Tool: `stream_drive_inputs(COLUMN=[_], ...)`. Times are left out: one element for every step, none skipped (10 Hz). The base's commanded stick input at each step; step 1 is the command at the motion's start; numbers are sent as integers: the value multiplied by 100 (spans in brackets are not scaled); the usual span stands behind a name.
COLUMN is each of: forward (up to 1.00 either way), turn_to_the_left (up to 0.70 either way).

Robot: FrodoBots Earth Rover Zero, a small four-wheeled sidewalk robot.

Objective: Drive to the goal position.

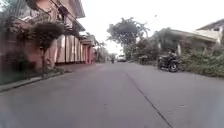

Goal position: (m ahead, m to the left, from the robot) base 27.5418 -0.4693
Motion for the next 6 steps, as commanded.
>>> stream_drive_inputs(forward=[100,100,100,100,100,100], turn_to_the_left=[48,8,8,8,8,8])
